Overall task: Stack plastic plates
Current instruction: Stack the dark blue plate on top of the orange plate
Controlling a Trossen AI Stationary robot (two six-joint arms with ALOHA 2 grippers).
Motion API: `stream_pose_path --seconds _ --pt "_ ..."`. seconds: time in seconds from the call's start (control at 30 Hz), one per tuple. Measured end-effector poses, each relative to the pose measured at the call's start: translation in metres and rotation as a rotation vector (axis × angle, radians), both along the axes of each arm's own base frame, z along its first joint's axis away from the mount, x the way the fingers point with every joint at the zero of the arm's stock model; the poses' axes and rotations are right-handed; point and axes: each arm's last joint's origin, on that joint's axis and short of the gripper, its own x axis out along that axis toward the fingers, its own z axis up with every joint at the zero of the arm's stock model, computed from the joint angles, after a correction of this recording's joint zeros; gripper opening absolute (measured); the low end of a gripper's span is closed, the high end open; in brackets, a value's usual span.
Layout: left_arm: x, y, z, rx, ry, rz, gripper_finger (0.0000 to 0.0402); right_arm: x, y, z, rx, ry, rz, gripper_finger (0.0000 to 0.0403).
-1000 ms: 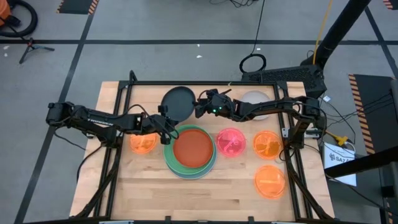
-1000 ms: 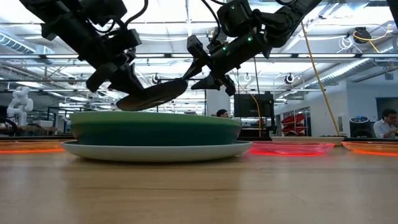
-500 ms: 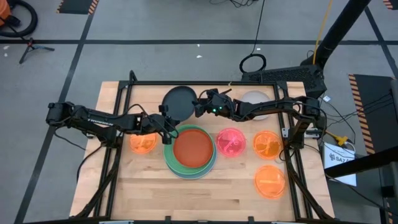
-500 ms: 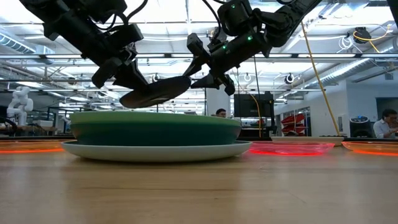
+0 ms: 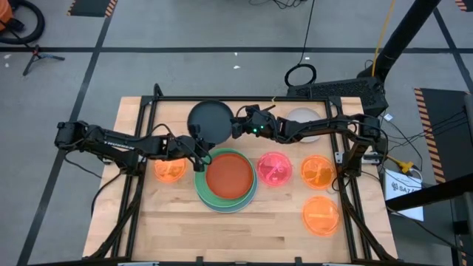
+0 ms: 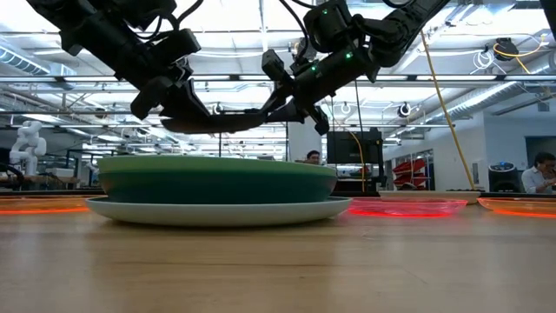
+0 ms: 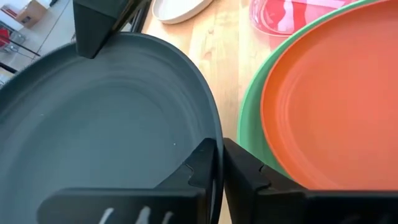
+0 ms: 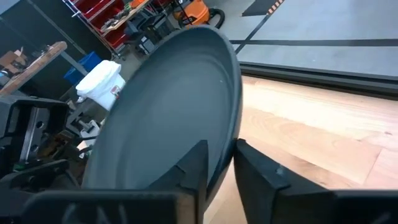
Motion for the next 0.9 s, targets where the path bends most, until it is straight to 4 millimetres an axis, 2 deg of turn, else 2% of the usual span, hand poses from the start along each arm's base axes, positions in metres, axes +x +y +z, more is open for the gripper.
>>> stream_pose_path --seconds 0.2,0.43,0.53,0.77,0.9 --pt "0.001 -0.001 0.001 -0.041 -0.02 -0.009 0.0036 0.0 0.0 0.0 -0.015 0.002 0.001 0.0033" --pt "0.002 -0.001 0.002 -0.069 -0.045 -0.022 0.004 0.0 0.0 0.001 -0.031 0.01 -0.008 0.0024" --pt "0.002 -0.002 0.003 -0.089 -0.056 -0.021 0.006 0.0 -0.001 0.0 -0.041 0.022 -0.007 0.0019" --pt "0.004 -0.001 0.006 -0.098 -0.1 -0.013 0.0134 -0.001 0.001 -0.004 -0.045 0.053 0.009 0.0005" --pt "0.005 -0.002 0.012 -0.099 -0.07 -0.014 0.0154 -0.002 0.001 -0.006 -0.039 0.082 0.01 0.0004"
